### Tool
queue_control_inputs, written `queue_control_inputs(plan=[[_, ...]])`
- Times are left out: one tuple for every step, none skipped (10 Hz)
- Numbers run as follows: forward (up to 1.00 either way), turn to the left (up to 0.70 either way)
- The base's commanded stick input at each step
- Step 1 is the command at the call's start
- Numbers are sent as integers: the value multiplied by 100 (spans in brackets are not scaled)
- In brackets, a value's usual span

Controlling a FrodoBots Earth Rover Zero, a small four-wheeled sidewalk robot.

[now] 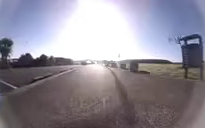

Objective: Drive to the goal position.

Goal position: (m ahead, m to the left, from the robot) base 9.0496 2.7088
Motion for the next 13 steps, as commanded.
queue_control_inputs(plan=[[70, 0], [70, 0], [70, 0], [70, 0], [70, 0], [70, 0], [70, 0], [70, 0], [70, 0], [70, 0], [70, 0], [70, 0], [70, 0]])
